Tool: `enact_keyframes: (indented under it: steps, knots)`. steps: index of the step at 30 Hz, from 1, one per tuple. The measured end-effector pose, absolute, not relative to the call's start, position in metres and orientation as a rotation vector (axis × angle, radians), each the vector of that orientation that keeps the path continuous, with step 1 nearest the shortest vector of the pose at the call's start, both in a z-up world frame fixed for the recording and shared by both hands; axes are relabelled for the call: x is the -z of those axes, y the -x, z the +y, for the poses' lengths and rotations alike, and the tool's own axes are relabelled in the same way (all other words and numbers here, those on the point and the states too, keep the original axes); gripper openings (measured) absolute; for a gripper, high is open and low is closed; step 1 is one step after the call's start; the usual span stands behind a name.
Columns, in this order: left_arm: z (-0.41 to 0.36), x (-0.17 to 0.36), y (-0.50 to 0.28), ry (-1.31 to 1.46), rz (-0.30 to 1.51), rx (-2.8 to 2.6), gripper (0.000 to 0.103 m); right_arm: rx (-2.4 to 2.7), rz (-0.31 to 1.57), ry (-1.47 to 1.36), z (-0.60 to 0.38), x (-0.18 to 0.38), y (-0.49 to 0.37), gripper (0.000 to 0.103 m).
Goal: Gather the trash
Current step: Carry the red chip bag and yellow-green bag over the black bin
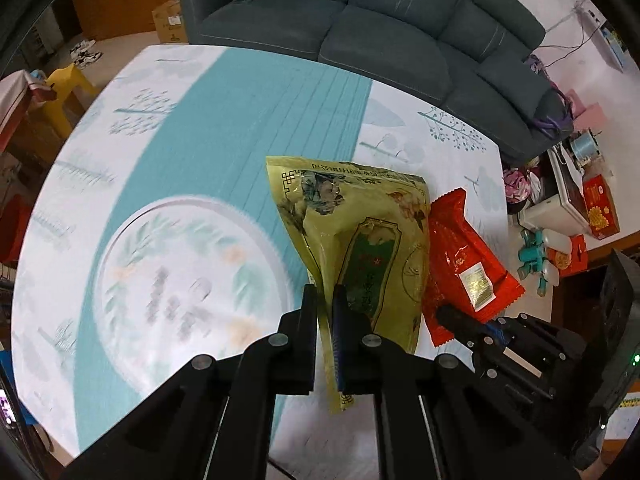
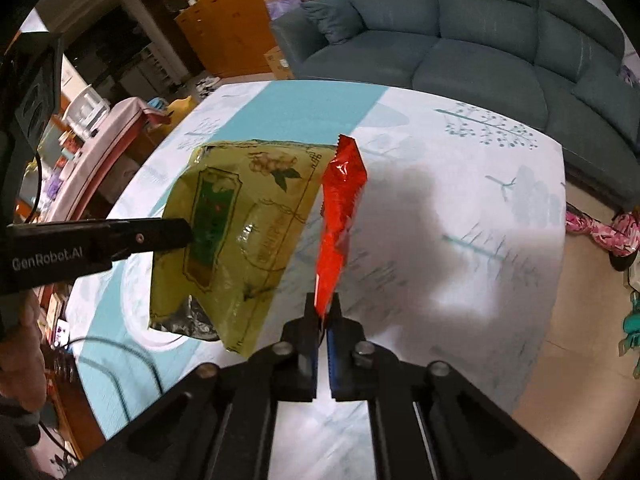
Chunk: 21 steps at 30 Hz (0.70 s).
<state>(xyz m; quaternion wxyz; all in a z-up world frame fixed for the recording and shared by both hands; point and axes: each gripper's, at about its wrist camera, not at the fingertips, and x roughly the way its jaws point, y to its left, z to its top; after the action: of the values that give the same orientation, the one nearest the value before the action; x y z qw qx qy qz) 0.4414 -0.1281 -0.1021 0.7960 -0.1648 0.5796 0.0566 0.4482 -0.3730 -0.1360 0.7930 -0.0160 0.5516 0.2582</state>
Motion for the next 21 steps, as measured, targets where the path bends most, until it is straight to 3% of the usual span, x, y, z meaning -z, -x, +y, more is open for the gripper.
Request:
enact_keyframes:
  steps: [14,21]
  knots:
    - [-0.030,0.019,-0.226,0.377,1.108,-0.008,0.004,-0.569,1.108,-0.001,-0.288,0.053,-0.280,0.003]
    - [0.024,0.021,-0.097,0.338,1.127,0.051,0.004,-0.527,1.100,-0.036,-0.217,0.040,-0.159,0.003]
